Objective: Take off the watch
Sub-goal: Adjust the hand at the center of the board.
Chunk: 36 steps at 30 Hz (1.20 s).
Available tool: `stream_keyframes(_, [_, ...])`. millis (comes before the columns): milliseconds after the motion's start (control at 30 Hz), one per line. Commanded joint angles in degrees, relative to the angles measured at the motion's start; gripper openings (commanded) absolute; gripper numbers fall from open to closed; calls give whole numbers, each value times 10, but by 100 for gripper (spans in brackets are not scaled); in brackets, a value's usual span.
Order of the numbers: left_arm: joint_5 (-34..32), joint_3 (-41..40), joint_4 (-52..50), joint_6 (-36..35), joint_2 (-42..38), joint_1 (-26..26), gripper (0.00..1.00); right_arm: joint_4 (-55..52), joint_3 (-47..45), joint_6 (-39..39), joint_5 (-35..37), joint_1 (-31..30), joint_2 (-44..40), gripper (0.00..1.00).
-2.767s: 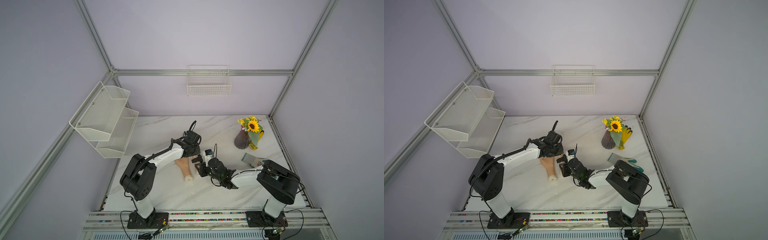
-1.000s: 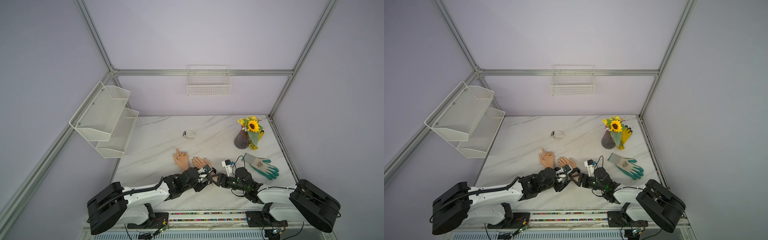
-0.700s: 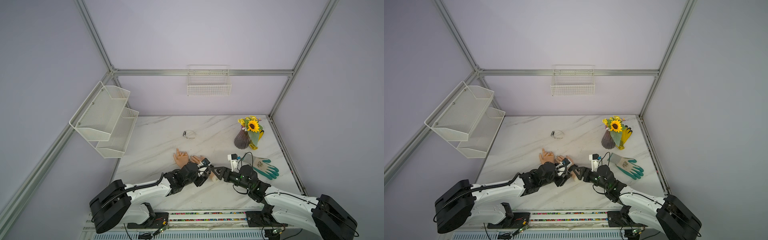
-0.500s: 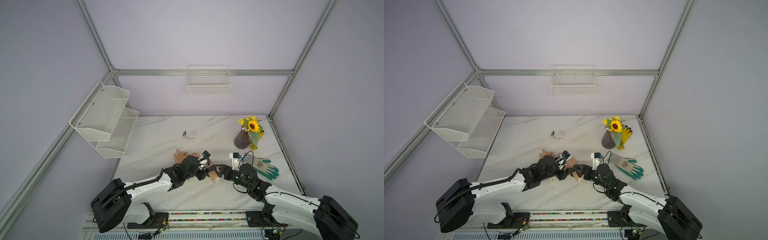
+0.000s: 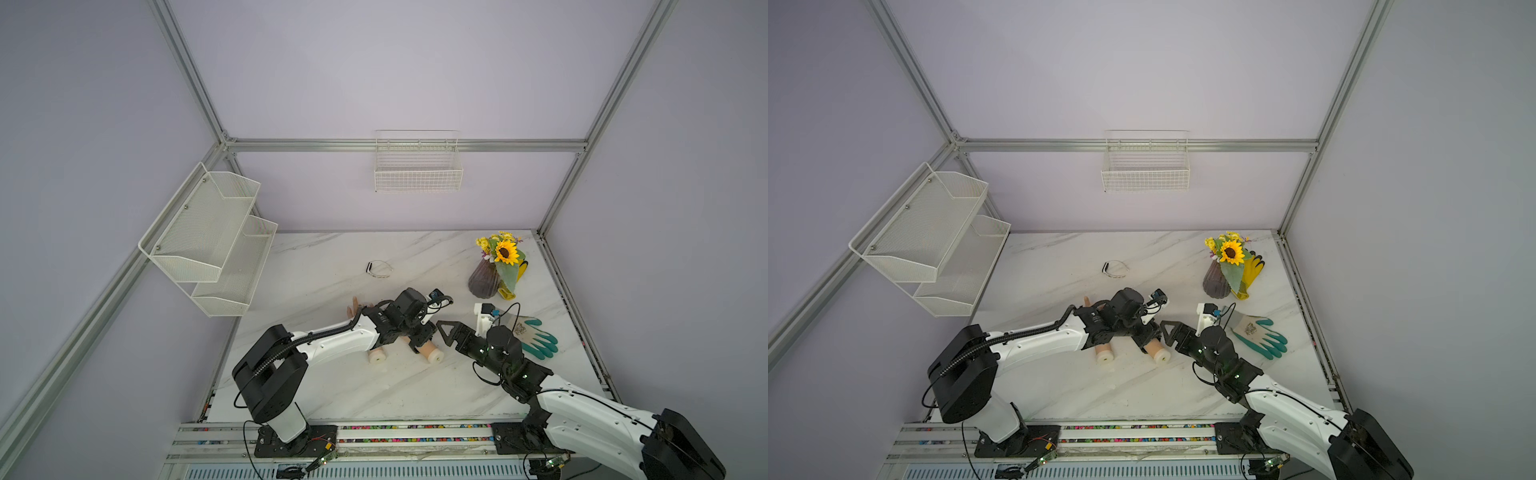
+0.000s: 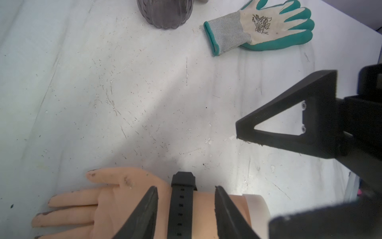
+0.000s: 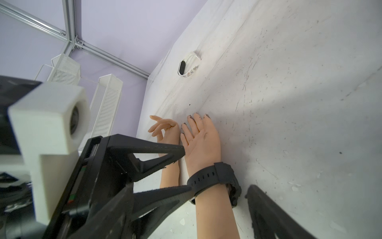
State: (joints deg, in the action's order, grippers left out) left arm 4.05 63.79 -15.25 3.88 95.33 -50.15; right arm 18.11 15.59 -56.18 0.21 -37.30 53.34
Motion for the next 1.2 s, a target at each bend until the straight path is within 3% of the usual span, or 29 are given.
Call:
stream_keyframes(0, [-10, 36, -85, 1, 23, 2, 41, -26, -16, -16, 5, 12, -6, 88])
stream_keyframes(233, [-2, 46, -95, 7, 53, 3, 26, -25, -18, -10, -5, 19, -2, 88])
stream_keyframes(400, [13, 40, -92, 10, 60, 4, 24, -23, -19, -12, -11, 22, 4, 88])
stream_keyframes(467, [11, 36, -91, 10, 59, 5, 26, -22, -17, -13, -13, 23, 6, 88])
stream_keyframes(533, [7, 33, -91, 10, 60, 6, 38, -19, -16, -12, -15, 24, 6, 88])
stream_keyframes(633, [6, 28, -88, 12, 59, 8, 39, -18, -11, -12, -17, 25, 8, 88])
stream_keyframes(900, [-1, 17, -76, 18, 46, 11, 18, 3, -16, -11, -32, 26, 23, 88])
stream_keyframes(1167, [37, -18, -11, 31, 4, 24, 8, 139, -66, 19, -124, 25, 27, 88])
